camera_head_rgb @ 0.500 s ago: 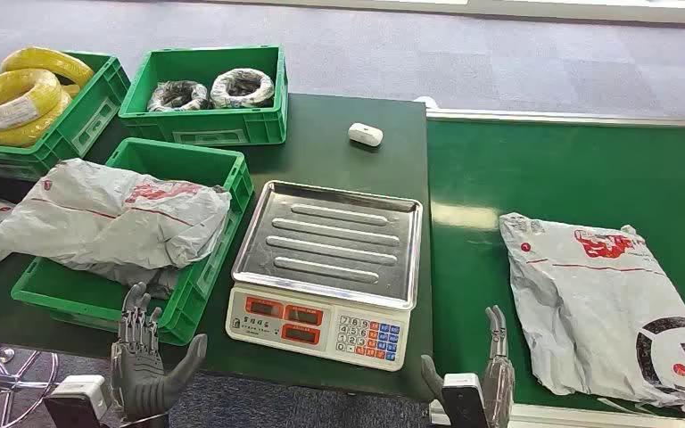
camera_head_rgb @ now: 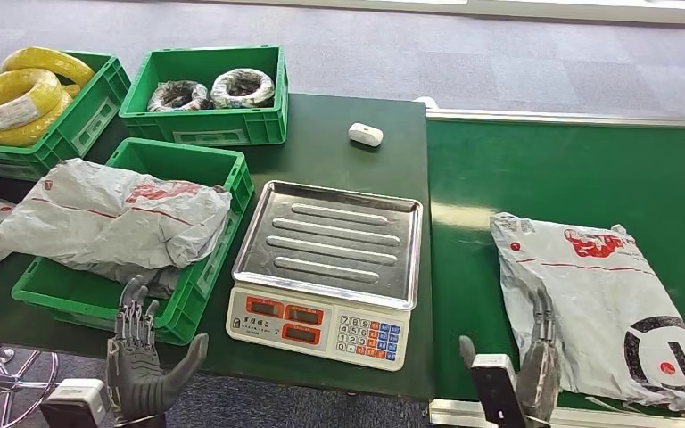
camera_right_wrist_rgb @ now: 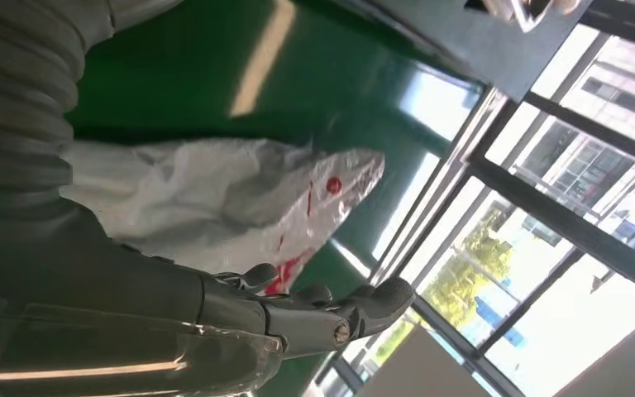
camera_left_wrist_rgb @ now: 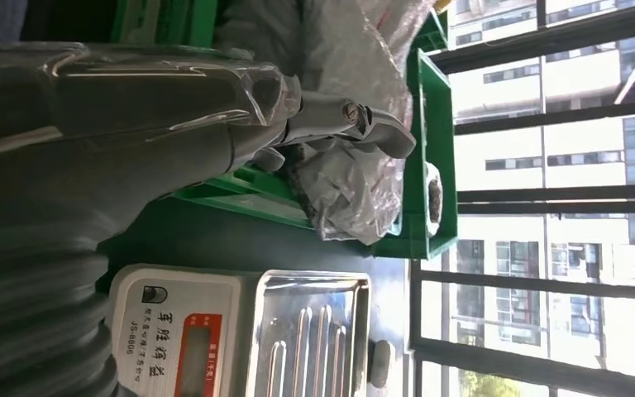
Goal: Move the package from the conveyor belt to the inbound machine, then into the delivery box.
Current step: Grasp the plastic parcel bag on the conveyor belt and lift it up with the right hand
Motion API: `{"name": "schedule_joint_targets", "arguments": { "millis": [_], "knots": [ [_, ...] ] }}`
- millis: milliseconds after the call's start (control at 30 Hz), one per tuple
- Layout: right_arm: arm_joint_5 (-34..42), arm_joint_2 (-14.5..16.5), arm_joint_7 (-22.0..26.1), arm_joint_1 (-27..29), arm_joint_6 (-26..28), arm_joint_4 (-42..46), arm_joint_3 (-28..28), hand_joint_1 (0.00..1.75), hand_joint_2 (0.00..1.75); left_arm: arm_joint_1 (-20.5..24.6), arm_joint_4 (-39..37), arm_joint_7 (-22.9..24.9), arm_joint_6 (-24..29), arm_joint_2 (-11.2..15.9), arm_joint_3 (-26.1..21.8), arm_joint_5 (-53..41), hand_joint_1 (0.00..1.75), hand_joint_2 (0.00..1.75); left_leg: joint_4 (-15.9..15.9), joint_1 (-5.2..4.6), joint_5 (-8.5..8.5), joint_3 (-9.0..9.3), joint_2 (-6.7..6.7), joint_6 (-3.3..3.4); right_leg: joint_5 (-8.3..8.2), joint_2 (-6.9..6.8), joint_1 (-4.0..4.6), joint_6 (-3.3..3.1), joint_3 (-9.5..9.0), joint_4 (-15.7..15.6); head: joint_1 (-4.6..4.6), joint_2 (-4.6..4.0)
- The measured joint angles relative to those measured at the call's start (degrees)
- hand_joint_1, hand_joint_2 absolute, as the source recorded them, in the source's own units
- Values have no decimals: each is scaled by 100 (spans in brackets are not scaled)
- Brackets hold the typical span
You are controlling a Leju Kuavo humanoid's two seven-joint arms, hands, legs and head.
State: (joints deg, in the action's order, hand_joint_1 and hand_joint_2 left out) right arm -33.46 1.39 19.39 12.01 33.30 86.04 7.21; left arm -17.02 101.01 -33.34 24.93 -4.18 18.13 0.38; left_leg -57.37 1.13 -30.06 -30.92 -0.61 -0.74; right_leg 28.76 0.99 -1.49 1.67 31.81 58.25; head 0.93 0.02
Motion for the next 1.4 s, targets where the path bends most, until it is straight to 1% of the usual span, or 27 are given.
{"name": "schedule_joint_targets", "arguments": {
  "millis": [67, 133, 200, 267, 300, 333, 433, 500, 600, 633, 733, 767, 800, 933, 1067, 1167, 1267, 1400],
  "knots": [
    [-266, -105, -465, -162, -331, 104, -416, 0, 175, -1, 102, 60, -62, 33, 14, -92, 0, 175, -1, -1, 0, 2, 1, 0, -1, 0, -1, 0, -1, 0, 1, 0],
    [-411, -322, -1129, -456, -792, -40, -882, 0, 175, -1, 176, 89, -105, 85, 49, -114, 0, 175, -2, -3, 1, 4, 1, 1, -3, 0, -3, 3, -3, -1, 1, 0],
    [-486, -592, -1652, -828, -1247, -442, -1362, 0, 175, -1, 217, 106, -124, 151, 112, -108, 0, 175, -4, -4, 2, 7, 0, 3, -5, 0, -5, 5, -7, -1, -1, 0],
    [-435, -863, -1937, -1188, -1584, -1046, -1775, 0, 175, 10, 235, 166, -183, 208, 185, -114, 0, 175, -7, -5, 2, 13, -2, 4, -6, -1, -6, 6, -9, -3, 1, 0],
    [-335, -1010, -1956, -1335, -1685, -1412, -1956, 0, 175, 18, 238, 206, -242, 228, 218, -135, 0, 175, -9, -5, 2, 15, -8, 4, -6, -7, -7, 7, -11, -4, 1, 0],
    [-204, -1161, -1879, -1443, -1733, -1804, -2135, 0, 175, 24, 239, 242, -308, 242, 246, -166, 0, 175, -9, -5, 2, 13, -18, 4, -5, -16, -7, 7, -14, -4, 1, 0],
    [26, -1517, -1496, -1587, -1763, -2750, -2608, 0, 175, 30, 238, 298, -477, 251, 276, -252, 0, 175, -8, -4, 1, 1, -36, 4, -3, -35, -6, 8, -12, -3, 1, 0],
    [-1, -1619, -1504, -1599, -1864, -3079, -2811, 0, 175, 44, 235, 324, -563, 252, 279, -287, 0, 175, -6, -3, 0, 0, -29, 3, -3, -30, -4, 8, -5, -3, 3, 0],
    [-109, -1681, -1641, -1567, -2106, -3349, -3015, 1, 175, 63, 224, 337, -652, 252, 287, -304, 0, 175, -2, -2, 0, -1, -28, 3, -1, -28, -3, 5, 0, -3, 3, 0],
    [-142, -1697, -1671, -1560, -2175, -3410, -3063, 13, 175, 69, 218, 337, -666, 253, 292, -304, 0, 175, -1, -2, 1, -1, -27, 2, -1, -28, -2, 5, -1, -3, 3, 0],
    [-247, -1741, -1733, -1558, -2389, -3563, -3148, 115, 175, 95, 188, 337, -687, 257, 321, -303, 0, 175, -1, -2, 1, 1, -25, 3, -1, -27, -2, 5, -4, -3, 2, 0],
    [-280, -1750, -1743, -1559, -2454, -3601, -3161, 138, 175, 102, 177, 337, -691, 260, 335, -302, 0, 175, -1, -2, 1, 2, -25, 3, -1, -27, -2, 5, -5, -3, 2, 0],
    [-311, -1754, -1746, -1560, -2504, -3627, -3168, 141, 175, 107, 167, 337, -691, 263, 350, -299, 0, 175, -2, -3, 1, 3, -25, 3, -1, -27, -3, 5, -7, -3, 2, 0],
    [-386, -1774, -1747, -1578, -2621, -3667, -3187, 171, 175, 121, 134, 338, -678, 279, 387, -285, 0, 175, -4, -3, 1, 7, -25, 3, -1, -27, -4, 5, -12, -4, 1, 0],
    [-364, -1815, -1736, -1637, -2768, -3667, -3197, 175, 175, 143, 115, 337, -647, 303, 416, -267, 0, 175, -3, -3, 1, 9, -25, 3, -1, -27, -4, 5, -15, -3, 2, 0],
    [-134, -1817, -1628, -1648, -2787, -3475, -3161, 175, 175, 147, 106, 346, -620, 312, 431, -262, 0, 175, -2, -3, 1, 9, -25, 3, -1, -28, -3, 5, -17, -2, 2, 0],
    [239, -1738, -1361, -1574, -2511, -2922, -3059, 175, 175, 139, 108, 374, -632, 312, 435, -316, 0, 175, -2, -3, 2, 7, -25, 3, -2, -27, -3, 5, -16, -1, 3, 0],
    [1020, -1592, -618, -1486, -1585, -1792, -2761, 175, 175, 143, 115, 376, -704, 303, 435, -436, 0, 175, -1, -2, 3, 7, -24, 2, -2, -27, -3, 5, -14, 0, 2, 0]
  ]
}}
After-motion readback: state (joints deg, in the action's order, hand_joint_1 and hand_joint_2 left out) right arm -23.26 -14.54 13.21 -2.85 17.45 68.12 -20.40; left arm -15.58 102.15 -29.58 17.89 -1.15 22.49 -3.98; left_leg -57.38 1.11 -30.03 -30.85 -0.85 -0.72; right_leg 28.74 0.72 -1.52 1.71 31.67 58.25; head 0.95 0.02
